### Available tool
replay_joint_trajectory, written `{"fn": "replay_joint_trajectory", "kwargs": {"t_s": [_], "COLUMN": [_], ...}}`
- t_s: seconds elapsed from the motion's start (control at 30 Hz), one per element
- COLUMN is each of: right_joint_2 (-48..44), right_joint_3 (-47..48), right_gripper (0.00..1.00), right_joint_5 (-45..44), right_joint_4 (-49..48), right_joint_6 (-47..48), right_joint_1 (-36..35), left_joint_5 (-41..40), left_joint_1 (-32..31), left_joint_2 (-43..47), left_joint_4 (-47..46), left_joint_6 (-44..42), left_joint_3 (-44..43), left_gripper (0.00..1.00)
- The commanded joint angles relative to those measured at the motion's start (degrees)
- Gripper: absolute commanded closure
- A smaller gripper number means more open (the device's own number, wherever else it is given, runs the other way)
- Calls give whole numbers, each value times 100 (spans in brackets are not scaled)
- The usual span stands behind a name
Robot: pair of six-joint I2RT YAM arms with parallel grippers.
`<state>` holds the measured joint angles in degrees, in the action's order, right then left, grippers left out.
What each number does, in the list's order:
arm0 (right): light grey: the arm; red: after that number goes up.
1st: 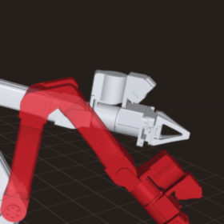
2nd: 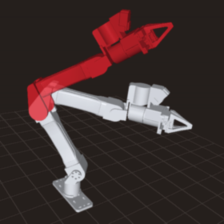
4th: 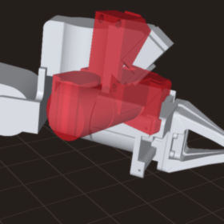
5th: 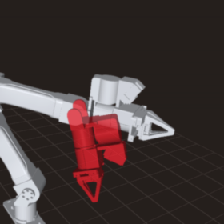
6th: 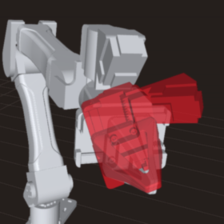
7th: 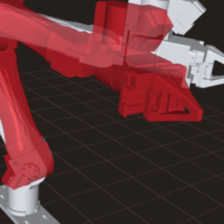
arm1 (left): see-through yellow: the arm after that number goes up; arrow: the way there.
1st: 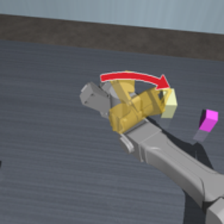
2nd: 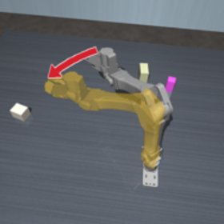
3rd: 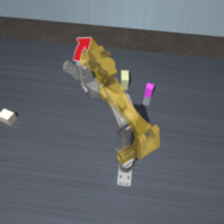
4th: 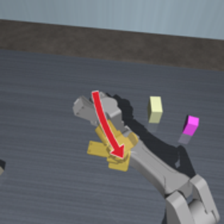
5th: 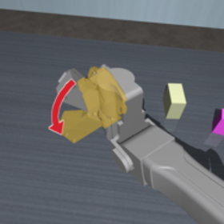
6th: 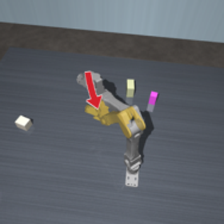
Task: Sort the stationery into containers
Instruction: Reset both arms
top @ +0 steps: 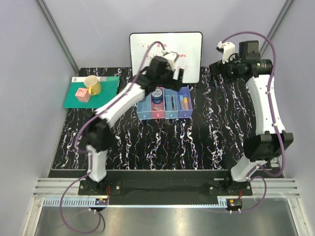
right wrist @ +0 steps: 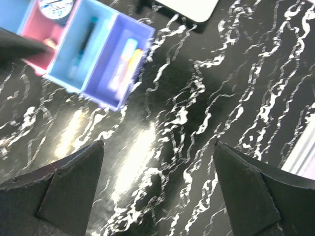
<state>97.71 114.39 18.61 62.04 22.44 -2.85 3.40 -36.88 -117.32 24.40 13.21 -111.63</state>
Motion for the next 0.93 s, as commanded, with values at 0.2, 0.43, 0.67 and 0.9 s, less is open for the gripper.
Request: {"fn": "replay_joint_trajectory", "kwargs": {"t_s": [0.2,0.43,0.67,0.9], "right_joint_2": [-1236,-2009,-2625,-2740], "right_joint_3": [-979,-1884,-2219,-2201], "right_gripper": [0,0,0,0], "right_joint_5": [-445,-104,257,134], "right_joint_4": [-149,-15,-254,-271], "right_joint_6": [-1002,-793,-864,-917], "right_joint_1": [-31,-40,-40,-49], "left_joint_5": [-2254,-2415,-2265,-2229], "left_joint_1": [375,981,981,981], "left_joint_2": [4373,6727,7074,7003], "left_joint_4": [1540,1734,1805,1813], "left_joint_6": [-2060,-2094,-2060,-2051], "left_joint_3": [2530,4657,4879,4765], "left_gripper": [1,1,1,1]}}
